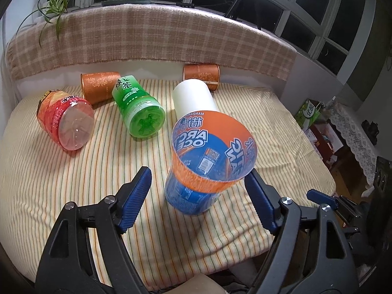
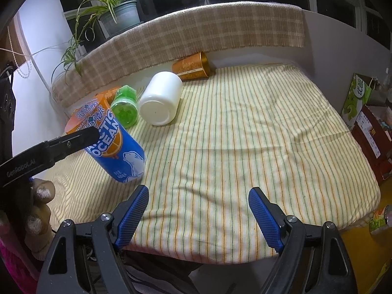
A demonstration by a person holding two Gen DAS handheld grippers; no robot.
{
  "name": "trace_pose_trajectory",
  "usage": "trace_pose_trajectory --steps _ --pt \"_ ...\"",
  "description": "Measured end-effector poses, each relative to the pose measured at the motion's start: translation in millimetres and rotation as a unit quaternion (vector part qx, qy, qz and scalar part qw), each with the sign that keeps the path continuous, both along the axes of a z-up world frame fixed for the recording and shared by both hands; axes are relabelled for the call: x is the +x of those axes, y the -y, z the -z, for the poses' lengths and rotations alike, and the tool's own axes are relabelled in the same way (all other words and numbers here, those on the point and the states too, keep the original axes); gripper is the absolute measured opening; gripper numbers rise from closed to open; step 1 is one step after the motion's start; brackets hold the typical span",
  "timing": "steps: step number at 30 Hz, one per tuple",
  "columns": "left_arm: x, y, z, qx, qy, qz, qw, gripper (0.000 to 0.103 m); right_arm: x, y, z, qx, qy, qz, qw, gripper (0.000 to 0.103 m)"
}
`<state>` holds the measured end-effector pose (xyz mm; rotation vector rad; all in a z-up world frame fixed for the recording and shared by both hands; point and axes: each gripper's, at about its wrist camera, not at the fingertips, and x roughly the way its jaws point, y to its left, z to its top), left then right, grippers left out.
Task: Flip cup upright
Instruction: 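Lower the blue bottle onto the bed and open the left gripper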
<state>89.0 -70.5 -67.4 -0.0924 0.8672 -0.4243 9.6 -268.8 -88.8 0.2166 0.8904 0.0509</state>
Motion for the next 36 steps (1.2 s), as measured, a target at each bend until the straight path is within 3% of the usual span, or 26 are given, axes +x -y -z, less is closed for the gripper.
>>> trace_pose_trajectory --steps 18,24,27,30,36 --pt "-23.0 -34.1 1.7 -0.005 0.003 -0.029 0.9996 0.082 -0.8 -17.3 -18.5 -0.032 0.04 -0.005 0.999 0.088" --pt "-49.3 -48.5 -18.7 0.02 0.074 -0.069 0.9947 0.083 -3.1 -24.1 -32.1 -0.055 0.071 0.0 0.996 0.092" --pt "-62.5 -55.2 -32.8 0.032 0.119 -0.092 0.9881 0.096 -4.2 -26.9 -38.9 -0.06 0.085 0.005 0.995 0.095" --pt "-73.6 -60.5 -45.1 0.036 0.156 -0.112 0.9807 0.1 -5.9 -30.9 -45.9 -0.071 0.105 0.015 0.992 0.102" --pt "-82.2 -60.3 -52.0 0.051 0.183 -0.123 0.9741 0.1 -5.2 -38.7 -54.9 -0.091 0.133 0.027 0.987 0.103"
